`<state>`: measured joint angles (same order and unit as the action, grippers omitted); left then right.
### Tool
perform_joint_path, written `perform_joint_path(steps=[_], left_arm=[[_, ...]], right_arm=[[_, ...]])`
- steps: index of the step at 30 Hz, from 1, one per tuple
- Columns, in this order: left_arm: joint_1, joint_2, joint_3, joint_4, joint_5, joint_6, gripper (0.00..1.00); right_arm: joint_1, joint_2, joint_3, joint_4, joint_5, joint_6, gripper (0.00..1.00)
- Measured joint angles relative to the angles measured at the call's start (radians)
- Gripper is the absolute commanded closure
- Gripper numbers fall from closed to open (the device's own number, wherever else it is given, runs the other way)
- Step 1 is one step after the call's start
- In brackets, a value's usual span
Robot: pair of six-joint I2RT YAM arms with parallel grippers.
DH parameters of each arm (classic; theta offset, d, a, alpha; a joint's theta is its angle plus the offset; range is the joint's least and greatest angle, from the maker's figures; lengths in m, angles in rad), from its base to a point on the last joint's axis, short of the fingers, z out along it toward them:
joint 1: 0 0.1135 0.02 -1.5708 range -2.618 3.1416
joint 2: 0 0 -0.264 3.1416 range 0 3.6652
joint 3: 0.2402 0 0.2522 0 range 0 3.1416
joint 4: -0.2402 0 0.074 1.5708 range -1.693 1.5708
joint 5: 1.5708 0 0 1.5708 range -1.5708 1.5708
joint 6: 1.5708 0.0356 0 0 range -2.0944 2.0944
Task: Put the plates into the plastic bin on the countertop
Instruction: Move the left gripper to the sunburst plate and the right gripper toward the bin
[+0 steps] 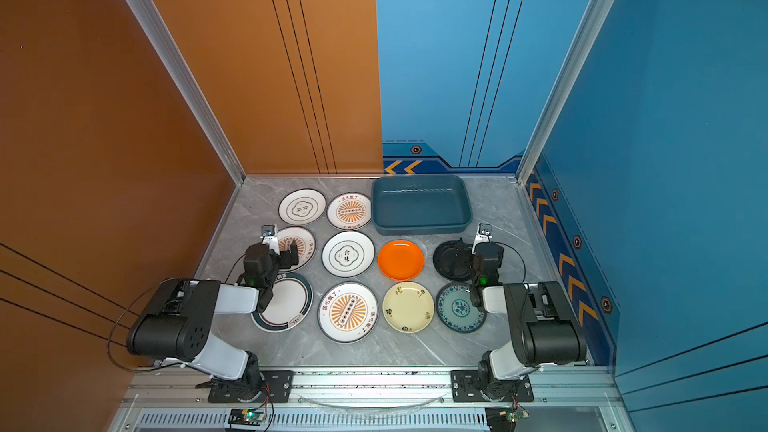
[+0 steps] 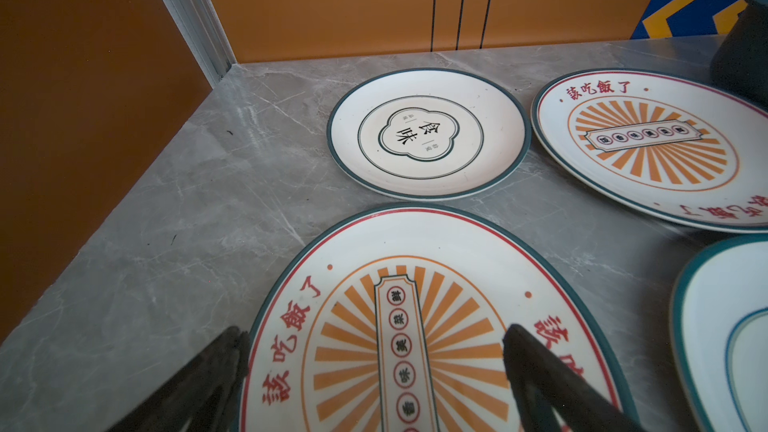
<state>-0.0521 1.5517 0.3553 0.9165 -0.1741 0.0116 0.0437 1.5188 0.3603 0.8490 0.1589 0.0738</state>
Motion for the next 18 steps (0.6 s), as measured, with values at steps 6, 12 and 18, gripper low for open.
perform_joint_path(steps=[6,12,18], left_arm=[[0.013,0.000,0.004,0.000,0.004,0.000,0.02],[0.005,-0.029,0.018,-0.056,-0.041,-0.006,0.02],[-0.017,-0.195,0.027,-0.155,-0.130,-0.014,0.02]], right_arm=[[0.000,0.000,0.000,0.000,0.000,0.000,0.00],[0.002,0.000,0.001,-0.001,0.024,0.001,0.00],[0.010,-0.127,0.116,-0.253,0.157,0.038,0.00]])
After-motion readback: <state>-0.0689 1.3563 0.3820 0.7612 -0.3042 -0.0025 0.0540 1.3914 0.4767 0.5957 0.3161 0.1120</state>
